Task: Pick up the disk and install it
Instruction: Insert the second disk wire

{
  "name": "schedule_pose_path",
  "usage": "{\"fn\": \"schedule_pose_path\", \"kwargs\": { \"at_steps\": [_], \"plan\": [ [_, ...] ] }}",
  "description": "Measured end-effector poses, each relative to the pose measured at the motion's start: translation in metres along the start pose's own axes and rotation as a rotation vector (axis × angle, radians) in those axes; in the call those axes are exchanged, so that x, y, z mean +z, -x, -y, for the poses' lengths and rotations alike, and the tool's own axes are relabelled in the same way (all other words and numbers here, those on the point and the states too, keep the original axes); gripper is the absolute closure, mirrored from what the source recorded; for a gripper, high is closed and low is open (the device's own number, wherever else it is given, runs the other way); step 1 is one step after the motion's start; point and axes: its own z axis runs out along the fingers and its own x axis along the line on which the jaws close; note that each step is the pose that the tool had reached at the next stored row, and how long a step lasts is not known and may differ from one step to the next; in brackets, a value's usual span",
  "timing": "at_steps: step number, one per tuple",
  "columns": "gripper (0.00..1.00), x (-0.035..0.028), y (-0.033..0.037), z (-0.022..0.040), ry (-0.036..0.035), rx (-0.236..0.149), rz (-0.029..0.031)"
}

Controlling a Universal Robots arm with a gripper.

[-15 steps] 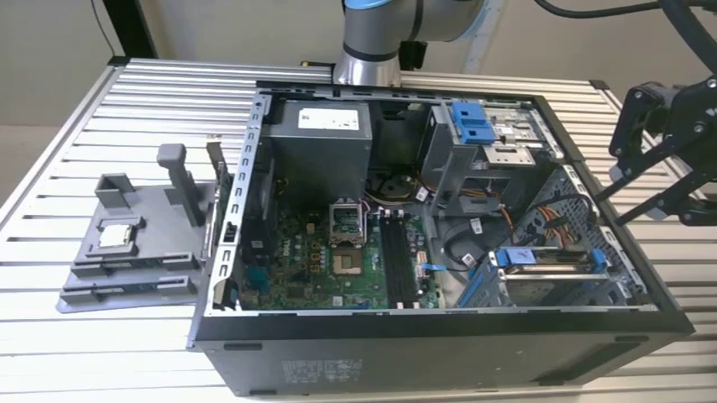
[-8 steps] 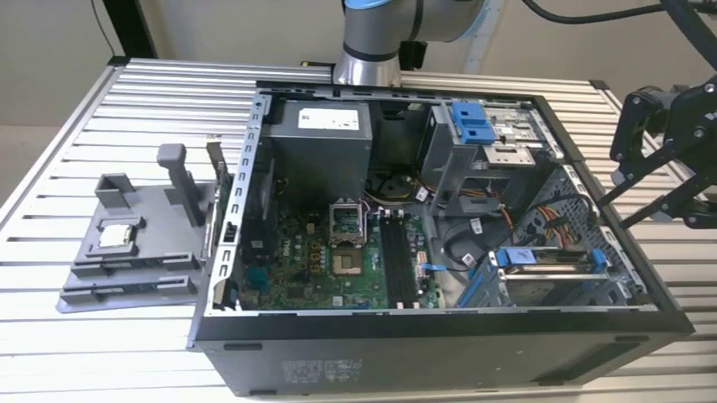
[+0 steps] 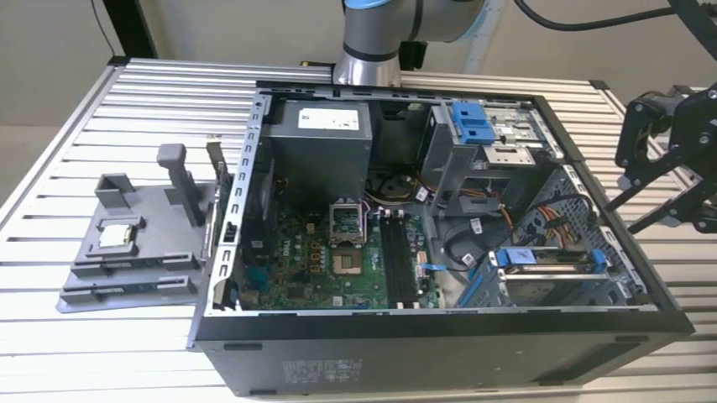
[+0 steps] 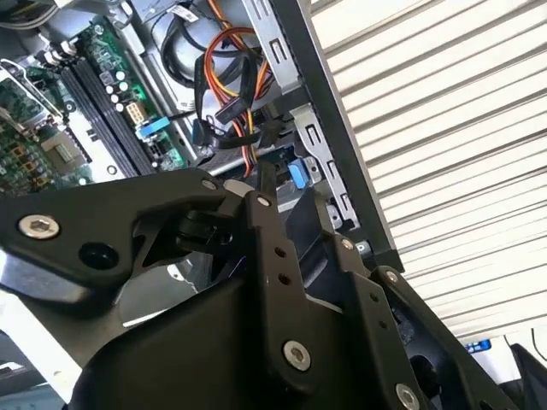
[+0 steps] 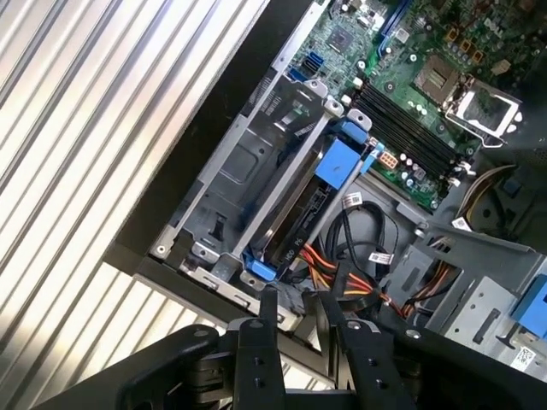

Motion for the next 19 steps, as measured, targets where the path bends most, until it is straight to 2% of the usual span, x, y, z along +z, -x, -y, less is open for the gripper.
{"fn": "schedule_pose_path", "kwargs": {
  "at_steps": [2,7,10,14,19],
  "plan": [
    [0.00,-0.0001,-0.0002,-0.0008,0.0017,-0.006,-0.0013],
    [0.00,0.0000,-0.0003,-0.0020,0.0120,-0.022,-0.0120],
    [0.00,0.0002,0.0005,-0.0036,0.0162,-0.033,-0.0152],
    [0.00,0.0022,0.0039,-0.0094,0.0158,-0.050,-0.0168],
    [0.00,0.0051,0.0069,-0.0147,0.0119,-0.068,-0.0207]
  ]
}}
